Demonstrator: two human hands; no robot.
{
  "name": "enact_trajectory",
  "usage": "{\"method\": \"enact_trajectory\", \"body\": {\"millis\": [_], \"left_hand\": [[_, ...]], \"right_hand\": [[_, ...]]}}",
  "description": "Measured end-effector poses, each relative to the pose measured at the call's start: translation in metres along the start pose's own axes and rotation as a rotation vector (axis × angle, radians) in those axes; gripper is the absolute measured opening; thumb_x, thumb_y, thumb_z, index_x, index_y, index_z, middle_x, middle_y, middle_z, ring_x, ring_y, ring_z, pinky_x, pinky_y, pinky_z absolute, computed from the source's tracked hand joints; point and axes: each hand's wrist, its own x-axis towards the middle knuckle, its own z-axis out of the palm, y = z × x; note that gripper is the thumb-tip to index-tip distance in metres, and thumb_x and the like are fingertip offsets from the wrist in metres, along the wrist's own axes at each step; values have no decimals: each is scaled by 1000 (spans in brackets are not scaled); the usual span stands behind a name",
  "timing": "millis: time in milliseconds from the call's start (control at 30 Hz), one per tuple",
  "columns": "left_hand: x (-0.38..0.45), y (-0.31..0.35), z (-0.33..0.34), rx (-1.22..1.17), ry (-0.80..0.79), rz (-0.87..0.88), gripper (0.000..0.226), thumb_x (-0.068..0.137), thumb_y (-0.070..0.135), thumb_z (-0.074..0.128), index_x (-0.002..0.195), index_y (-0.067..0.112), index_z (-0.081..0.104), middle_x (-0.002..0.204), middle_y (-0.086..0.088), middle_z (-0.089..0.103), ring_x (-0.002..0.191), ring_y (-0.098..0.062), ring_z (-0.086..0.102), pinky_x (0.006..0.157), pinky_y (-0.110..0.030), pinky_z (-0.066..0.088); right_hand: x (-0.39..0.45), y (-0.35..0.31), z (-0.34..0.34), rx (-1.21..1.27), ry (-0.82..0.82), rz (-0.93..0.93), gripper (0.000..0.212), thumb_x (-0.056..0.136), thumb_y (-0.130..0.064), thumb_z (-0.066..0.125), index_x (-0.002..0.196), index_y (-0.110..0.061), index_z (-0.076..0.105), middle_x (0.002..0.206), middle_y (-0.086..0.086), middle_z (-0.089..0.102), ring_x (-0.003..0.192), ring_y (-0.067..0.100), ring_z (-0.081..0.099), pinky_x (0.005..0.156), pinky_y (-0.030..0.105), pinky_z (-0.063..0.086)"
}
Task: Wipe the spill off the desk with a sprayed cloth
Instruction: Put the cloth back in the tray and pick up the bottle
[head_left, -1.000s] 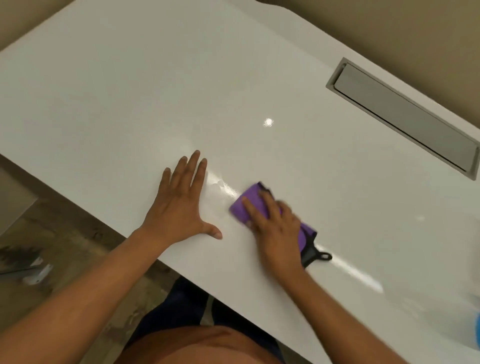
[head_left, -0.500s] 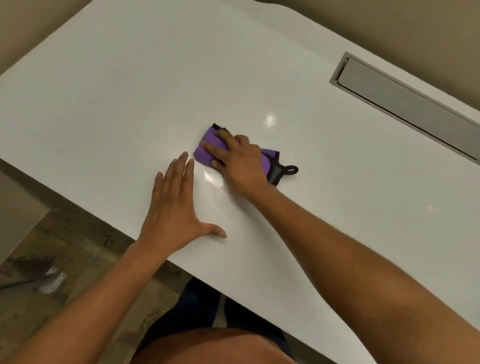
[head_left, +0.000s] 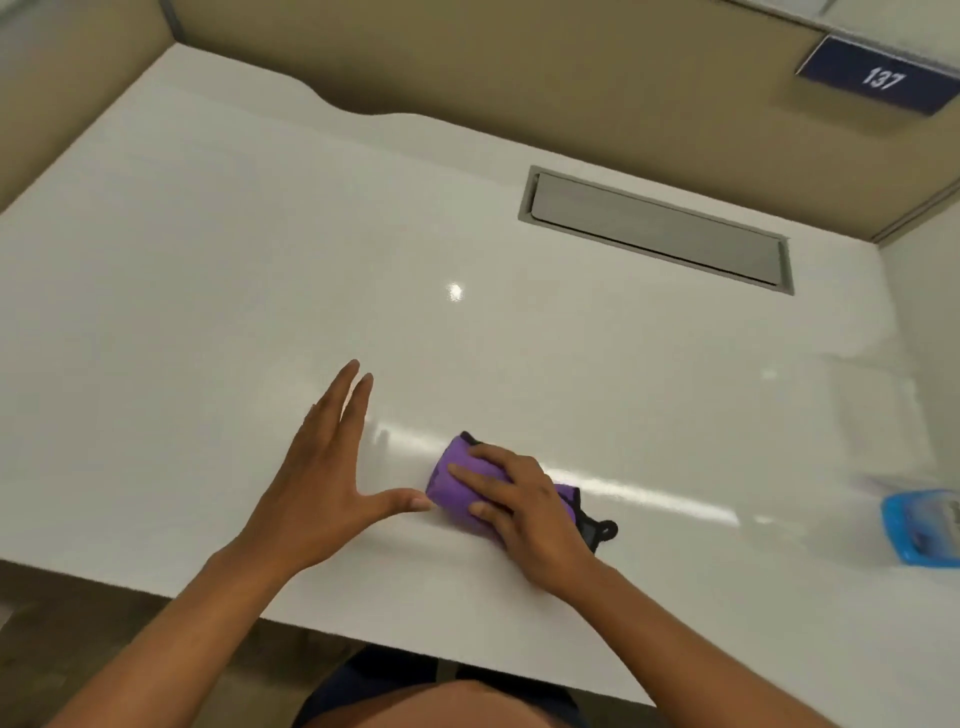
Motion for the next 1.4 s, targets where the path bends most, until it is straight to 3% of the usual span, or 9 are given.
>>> {"method": "enact_trajectory", "body": {"millis": [100, 233, 400, 567, 767, 933, 1033, 1133, 1400], "left_hand": [[28, 30, 3, -199, -160, 42, 108, 81, 99, 39, 170, 46, 9, 174, 37, -2, 161, 10, 10, 127, -33, 29], [71, 97, 22, -582, -394, -23, 68, 98, 72, 42, 159, 43, 44, 162, 19, 50, 148, -8, 51, 128, -44, 40], [101, 183, 51, -869, -667, -32, 48, 110, 51, 46, 138, 25, 73, 133, 2, 77, 116, -23, 76, 92, -40, 64], [120, 243, 79, -842, -657, 15, 35, 112, 36, 53, 131, 19, 77, 131, -6, 78, 112, -25, 76, 92, -43, 66], [130, 310, 110, -794, -562, 109, 27, 107, 31, 65, 130, 25, 76, 113, 1, 82, 92, -14, 77, 69, -27, 62], [137, 369, 148, -821, -458, 158, 33, 106, 20, 67, 139, 22, 68, 120, 3, 82, 100, -16, 79, 74, -34, 64], [153, 410, 166, -852, -396, 173, 34, 107, 16, 65, 141, 19, 65, 120, 5, 82, 101, -15, 77, 78, -39, 62], [175, 455, 183, -866, -362, 218, 32, 108, 13, 62, 140, 16, 63, 119, 5, 80, 103, -17, 75, 84, -44, 61], [239, 543, 236, -839, -315, 212, 30, 110, 17, 60, 140, 21, 61, 124, -4, 73, 115, -26, 74, 87, -46, 66]], "right_hand": [[-1, -4, -46, 695, 134, 283, 39, 107, -31, 57, 143, -47, 59, 149, -18, 56, 137, 8, 55, 119, 38, 44], [-9, 1, -102, 1521, 215, 331, 43, 108, -39, 56, 150, -31, 54, 127, 3, 69, 106, 22, 69, 93, 42, 56], [-23, 8, -149, 1654, 432, 445, 39, 106, -43, 58, 109, -12, 82, 98, 10, 79, 85, 27, 76, 77, 40, 63], [-50, 29, -212, 1220, 697, 521, 27, 101, -38, 64, 107, -12, 71, 103, 14, 73, 87, 24, 70, 88, 46, 60], [-104, 62, -300, 983, 605, 537, 61, 104, -66, 32, 126, -25, 71, 132, 5, 71, 119, 27, 70, 102, 50, 58], [-135, 89, -383, 735, 544, 516, 22, 104, -22, 62, 122, -15, 72, 125, 15, 73, 105, 29, 75, 78, 33, 67], [-139, 105, -434, 634, 516, 469, 31, 97, 1, 61, 127, -6, 68, 119, 23, 73, 100, 26, 72, 78, 34, 67], [-136, 119, -488, 536, 464, 432, 33, 96, 3, 65, 128, -1, 65, 109, 15, 72, 98, 23, 72, 83, 39, 66], [-125, 183, -580, 342, 448, 465, 29, 99, -4, 67, 128, -9, 64, 120, 10, 71, 107, 24, 74, 84, 40, 66]]}}
